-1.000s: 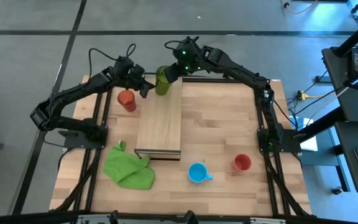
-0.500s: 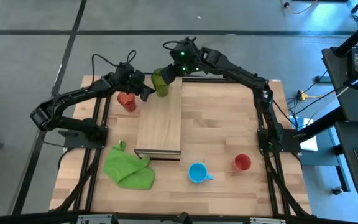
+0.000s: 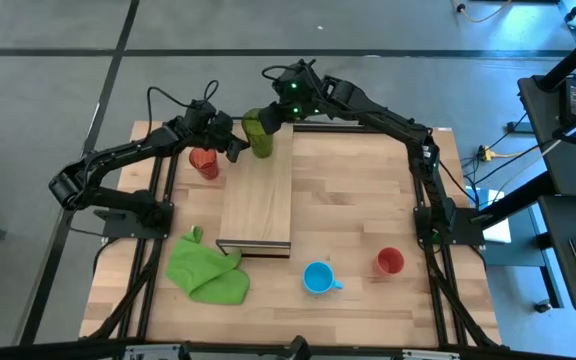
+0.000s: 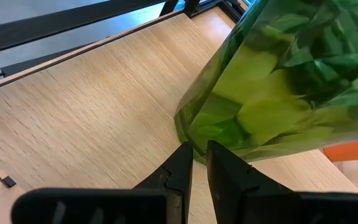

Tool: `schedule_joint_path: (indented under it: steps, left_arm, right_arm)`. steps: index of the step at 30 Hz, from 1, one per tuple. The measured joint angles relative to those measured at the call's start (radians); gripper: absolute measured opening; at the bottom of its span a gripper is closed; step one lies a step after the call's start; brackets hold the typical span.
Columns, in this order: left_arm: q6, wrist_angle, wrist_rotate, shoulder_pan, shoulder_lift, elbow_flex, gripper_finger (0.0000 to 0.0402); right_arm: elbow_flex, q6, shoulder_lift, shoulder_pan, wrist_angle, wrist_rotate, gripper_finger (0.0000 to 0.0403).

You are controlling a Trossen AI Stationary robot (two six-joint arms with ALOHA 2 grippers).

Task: Stack small to large cups/mugs on shelf
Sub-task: Put the green cup on the shelf, then put the red cup on the shelf

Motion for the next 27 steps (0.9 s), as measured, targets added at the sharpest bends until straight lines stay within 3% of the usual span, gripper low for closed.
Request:
schedule_joint_path:
  steps: [7, 11, 20, 24, 27]
  left_arm:
    - [0.014, -0.020, -0.002, 0.001, 0.000, 0.000, 0.0042]
    - [0.080, -0.104, -0.055, 0.002, -0.014, 0.000, 0.0042]
    - [0.091, -0.189, -0.033, 0.021, -0.191, 0.001, 0.0043]
    - [0.083, -0.301, -0.054, 0.002, -0.262, 0.001, 0.0043]
    - [0.145, -0.493, -0.172, -0.020, -0.316, 0.001, 0.0043]
  right_arm:
    - [0.002, -0.004, 0.000, -0.011, 0.025, 0.020, 0.0069]
    - [0.002, -0.049, -0.005, -0.026, 0.023, 0.021, 0.0069]
    - [0.005, -0.109, -0.100, -0.096, 0.006, 0.025, 0.0069]
    - [0.004, -0.117, -0.150, -0.101, -0.150, 0.024, 0.0069]
    - [0.007, -0.108, -0.178, -0.092, -0.350, 0.021, 0.0069]
